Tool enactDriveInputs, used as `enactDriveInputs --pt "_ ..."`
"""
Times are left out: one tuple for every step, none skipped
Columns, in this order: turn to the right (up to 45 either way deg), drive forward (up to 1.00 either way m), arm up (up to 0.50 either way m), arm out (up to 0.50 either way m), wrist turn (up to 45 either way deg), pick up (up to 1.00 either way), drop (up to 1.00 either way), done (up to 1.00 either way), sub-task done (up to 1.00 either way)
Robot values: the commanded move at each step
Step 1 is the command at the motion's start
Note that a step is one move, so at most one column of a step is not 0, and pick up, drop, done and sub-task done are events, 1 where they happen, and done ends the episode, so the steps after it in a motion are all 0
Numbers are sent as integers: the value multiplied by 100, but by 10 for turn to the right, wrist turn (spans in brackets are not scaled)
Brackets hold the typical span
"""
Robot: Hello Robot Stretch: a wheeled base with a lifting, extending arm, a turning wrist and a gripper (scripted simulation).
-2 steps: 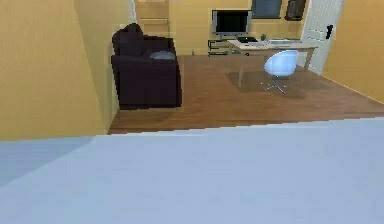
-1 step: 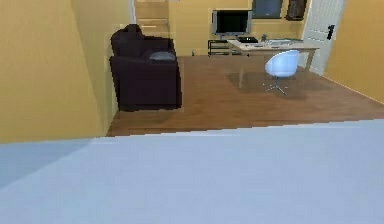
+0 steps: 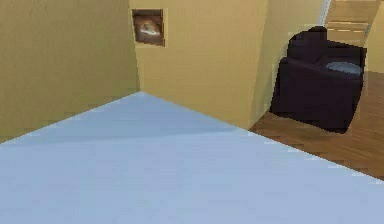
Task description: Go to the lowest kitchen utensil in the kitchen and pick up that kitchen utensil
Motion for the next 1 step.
enactDriveInputs --pt "-30 0 0 0 0 0 0 0 0"
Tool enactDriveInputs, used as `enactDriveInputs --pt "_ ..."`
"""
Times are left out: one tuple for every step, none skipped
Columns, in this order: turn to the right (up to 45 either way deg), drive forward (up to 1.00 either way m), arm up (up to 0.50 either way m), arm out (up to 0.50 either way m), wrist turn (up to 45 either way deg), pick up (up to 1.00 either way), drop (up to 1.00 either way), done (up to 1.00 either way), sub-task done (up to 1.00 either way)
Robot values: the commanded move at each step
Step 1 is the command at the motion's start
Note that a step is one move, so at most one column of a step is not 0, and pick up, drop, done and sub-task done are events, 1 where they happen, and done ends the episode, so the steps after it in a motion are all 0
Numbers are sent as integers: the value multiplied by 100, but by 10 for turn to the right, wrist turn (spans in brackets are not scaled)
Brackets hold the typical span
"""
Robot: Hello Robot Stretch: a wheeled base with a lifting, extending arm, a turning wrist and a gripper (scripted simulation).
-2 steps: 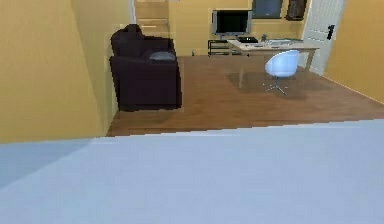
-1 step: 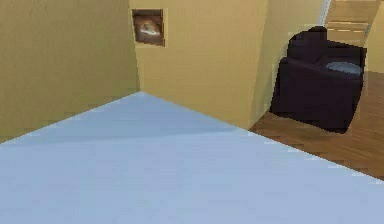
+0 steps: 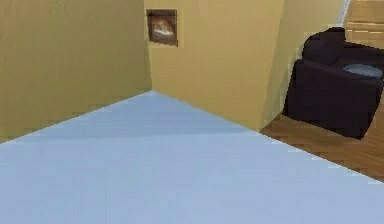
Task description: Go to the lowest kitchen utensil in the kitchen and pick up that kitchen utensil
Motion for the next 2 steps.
enactDriveInputs --pt "0 45 0 0 0 0 0 0 0" --pt "-450 0 0 0 0 0 0 0 0"
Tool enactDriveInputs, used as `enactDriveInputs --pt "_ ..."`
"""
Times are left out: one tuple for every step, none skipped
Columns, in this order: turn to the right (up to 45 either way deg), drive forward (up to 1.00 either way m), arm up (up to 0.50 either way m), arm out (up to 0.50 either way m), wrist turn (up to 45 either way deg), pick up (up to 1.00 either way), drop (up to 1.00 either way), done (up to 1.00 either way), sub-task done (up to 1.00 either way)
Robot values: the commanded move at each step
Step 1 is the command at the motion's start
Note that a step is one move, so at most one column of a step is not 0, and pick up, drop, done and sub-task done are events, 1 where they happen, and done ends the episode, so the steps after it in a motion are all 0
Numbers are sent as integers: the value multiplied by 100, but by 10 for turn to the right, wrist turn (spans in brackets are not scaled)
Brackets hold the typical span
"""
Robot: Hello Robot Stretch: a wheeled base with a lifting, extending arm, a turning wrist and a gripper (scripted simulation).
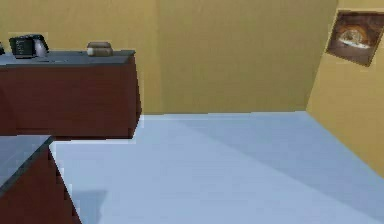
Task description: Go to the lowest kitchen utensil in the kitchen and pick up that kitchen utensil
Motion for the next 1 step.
enactDriveInputs --pt "0 100 0 0 0 0 0 0 0"
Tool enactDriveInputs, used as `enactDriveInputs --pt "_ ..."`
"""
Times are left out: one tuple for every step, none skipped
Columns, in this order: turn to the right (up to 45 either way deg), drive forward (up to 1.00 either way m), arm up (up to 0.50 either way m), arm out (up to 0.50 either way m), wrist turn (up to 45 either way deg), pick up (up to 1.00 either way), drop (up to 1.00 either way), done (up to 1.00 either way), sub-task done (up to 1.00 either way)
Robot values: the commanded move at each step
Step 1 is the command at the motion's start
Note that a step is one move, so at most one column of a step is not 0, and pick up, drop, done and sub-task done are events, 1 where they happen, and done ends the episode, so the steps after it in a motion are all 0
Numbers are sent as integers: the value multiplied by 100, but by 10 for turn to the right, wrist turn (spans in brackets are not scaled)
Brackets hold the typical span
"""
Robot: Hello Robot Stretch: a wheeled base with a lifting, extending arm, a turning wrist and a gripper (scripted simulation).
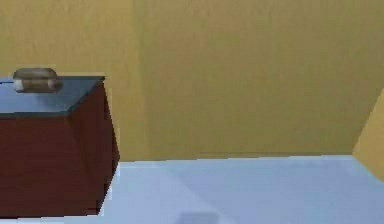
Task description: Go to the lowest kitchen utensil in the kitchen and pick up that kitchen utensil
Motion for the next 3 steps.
enactDriveInputs --pt "-330 0 0 0 0 0 0 0 0" --pt "0 75 0 0 0 0 0 0 0" --pt "450 0 0 0 0 0 0 0 0"
